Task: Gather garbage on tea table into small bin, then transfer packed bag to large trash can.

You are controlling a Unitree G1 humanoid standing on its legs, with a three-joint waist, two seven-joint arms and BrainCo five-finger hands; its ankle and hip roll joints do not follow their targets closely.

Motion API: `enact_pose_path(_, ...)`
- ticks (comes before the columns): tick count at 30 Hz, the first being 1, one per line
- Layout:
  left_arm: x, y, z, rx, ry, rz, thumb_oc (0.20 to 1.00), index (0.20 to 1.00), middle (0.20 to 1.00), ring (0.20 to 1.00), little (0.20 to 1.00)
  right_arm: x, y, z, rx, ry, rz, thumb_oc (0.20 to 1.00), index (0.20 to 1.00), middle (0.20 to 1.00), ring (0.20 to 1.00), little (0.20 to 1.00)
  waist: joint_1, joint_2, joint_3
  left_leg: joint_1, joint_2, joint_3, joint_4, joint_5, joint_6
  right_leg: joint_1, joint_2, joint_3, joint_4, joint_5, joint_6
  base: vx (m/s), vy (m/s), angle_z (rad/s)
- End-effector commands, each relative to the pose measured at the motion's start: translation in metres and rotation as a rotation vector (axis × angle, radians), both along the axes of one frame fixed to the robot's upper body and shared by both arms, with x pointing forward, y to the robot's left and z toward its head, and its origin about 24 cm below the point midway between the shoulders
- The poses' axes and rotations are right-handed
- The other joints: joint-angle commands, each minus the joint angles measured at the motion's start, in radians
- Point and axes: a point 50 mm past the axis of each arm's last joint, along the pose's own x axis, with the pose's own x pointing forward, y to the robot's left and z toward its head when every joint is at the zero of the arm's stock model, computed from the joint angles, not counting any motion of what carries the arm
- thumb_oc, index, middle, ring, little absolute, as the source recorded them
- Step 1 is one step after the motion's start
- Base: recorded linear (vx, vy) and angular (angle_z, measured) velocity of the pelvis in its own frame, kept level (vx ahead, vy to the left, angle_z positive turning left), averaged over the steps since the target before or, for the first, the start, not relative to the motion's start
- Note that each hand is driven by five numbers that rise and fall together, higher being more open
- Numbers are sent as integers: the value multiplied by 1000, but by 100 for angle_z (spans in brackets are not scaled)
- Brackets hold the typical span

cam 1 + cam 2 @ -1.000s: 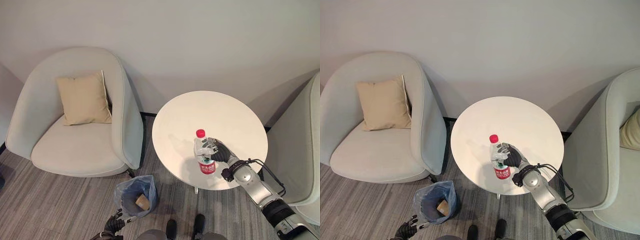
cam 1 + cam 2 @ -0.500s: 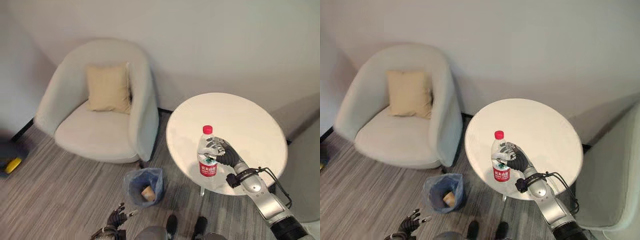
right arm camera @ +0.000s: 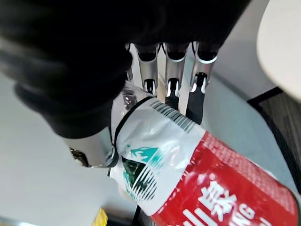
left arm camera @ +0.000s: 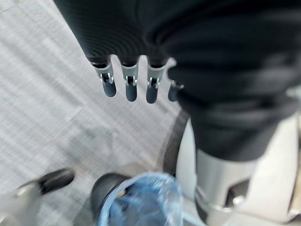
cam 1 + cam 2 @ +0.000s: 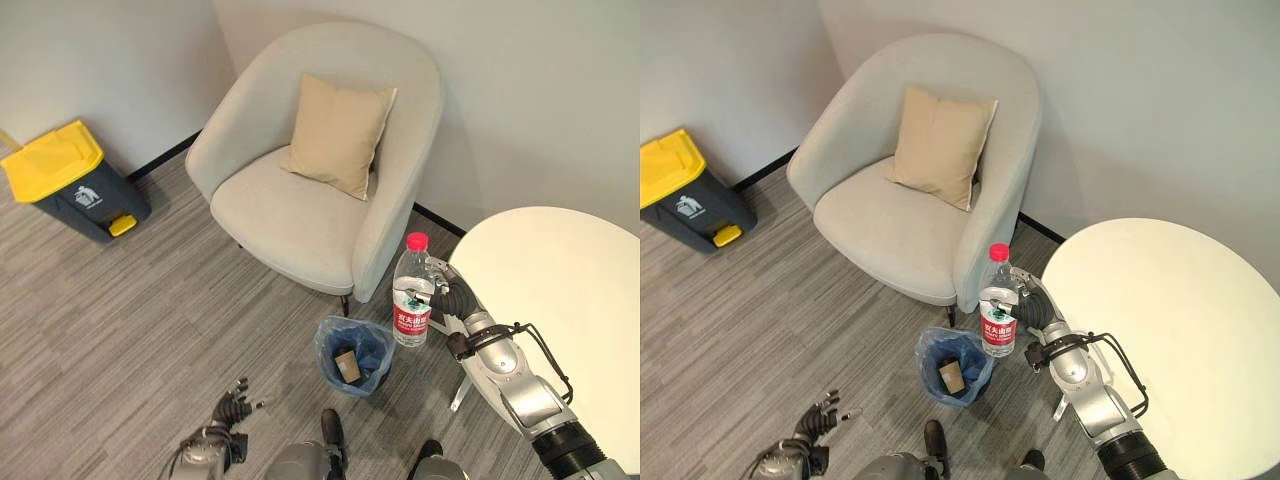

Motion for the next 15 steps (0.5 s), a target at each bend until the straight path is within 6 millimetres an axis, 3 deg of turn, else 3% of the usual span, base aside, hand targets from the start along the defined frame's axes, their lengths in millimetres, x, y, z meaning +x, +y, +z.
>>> enact_pose_path(1,-9,-3,-4,14,5,-4,1000,1000,1000,1000,1000,8,9,30,3,-145,62,200,200,200,200,200,-18,6,-22,-32,39,-48,80,-89,-76,54,104,2,-118,-23,-15,80,13,-4)
enact_pose_path(3,-12,-1,-4,17,11,-9,1000,1000,1000,1000,1000,4,8,24,-35,-118,84,200,200,200,200,200,-23,-5,-14,-25,20,-82,88,-94,-71,64,121,59,-141,-16,-13,69,-18,43)
enact_pose_path(11,-22,0,-9,28,50,-23,1000,1000,1000,1000,1000,3,13,14,-153,-64,159,200,200,200,200,200,-4,-8,-17,-42,19,-114,81,-75,-90,89,132,31,-202,0,-25,24,-60,15)
enact_pose_path(15,11,-7,5,30,-55,-27,1000,1000,1000,1000,1000,25,32,40,-218,-191,196,200,200,200,200,200,9,13,90,-228,37,-159,187,-63,-101,-85,111,5,-69,-25,-54,-274,-73,21)
